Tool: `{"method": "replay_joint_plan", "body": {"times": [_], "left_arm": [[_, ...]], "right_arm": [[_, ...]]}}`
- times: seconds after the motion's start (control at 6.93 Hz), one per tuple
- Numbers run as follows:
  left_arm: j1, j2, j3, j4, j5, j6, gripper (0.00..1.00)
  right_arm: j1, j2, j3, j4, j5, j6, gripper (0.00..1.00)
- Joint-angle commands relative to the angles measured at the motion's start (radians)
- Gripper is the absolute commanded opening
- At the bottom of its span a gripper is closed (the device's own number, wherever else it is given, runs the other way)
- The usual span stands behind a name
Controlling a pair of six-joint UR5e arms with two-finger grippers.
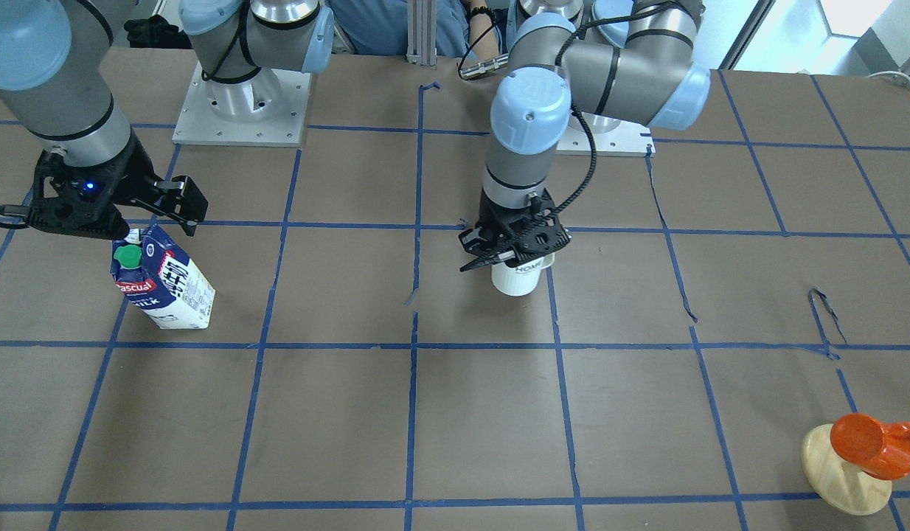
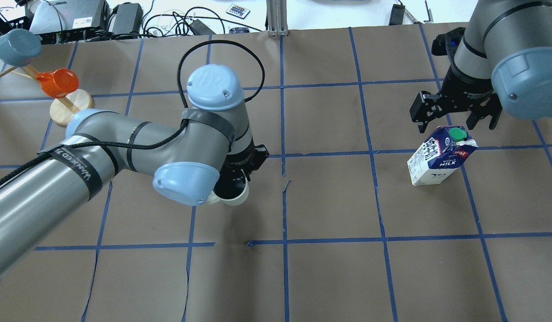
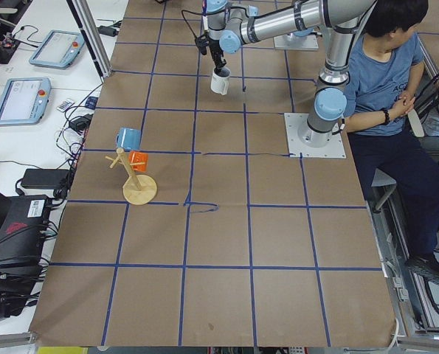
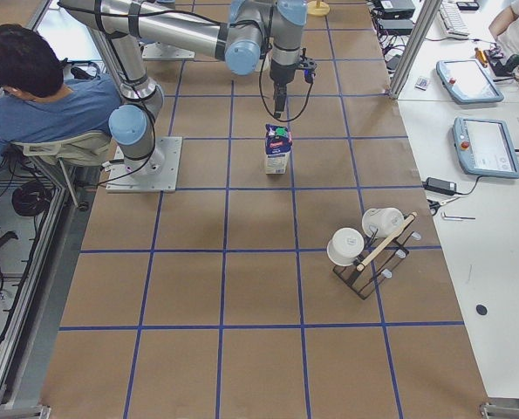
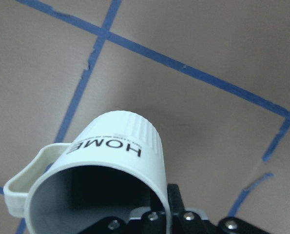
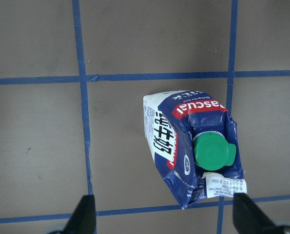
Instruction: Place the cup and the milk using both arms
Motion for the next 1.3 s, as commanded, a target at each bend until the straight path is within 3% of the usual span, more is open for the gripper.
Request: {"method": "replay_joint_plan", "body": {"times": [0.0,0.29,0.43,0.58,1.01,1.15], "left_arm": [[-0.120,-0.057,0.006,0.102,-0.051,-0.184,0.00],[-0.135,-0.109,0.030,0.134,-0.055,-0.236,0.00],[-0.135,-0.126,0.050,0.133,-0.055,-0.236,0.00],[-0.135,-0.146,0.064,0.134,-0.055,-0.241,0.99],[-0.091,-0.119,0.151,0.131,-0.054,-0.200,1.00],[-0.006,-0.108,0.200,0.119,-0.054,-0.026,1.00]], "right_arm": [[-0.023,0.001,0.023,0.002,0.000,-0.026,1.00],[-0.044,-0.002,0.023,-0.016,-0.003,-0.029,1.00],[-0.050,-0.001,0.023,-0.115,-0.008,-0.058,1.00],[-0.060,0.001,0.028,-0.157,-0.006,-0.140,1.00],[-0.061,0.025,0.055,-0.153,-0.005,-0.150,1.00],[-0.063,0.027,0.075,-0.159,-0.006,-0.150,1.00]]}}
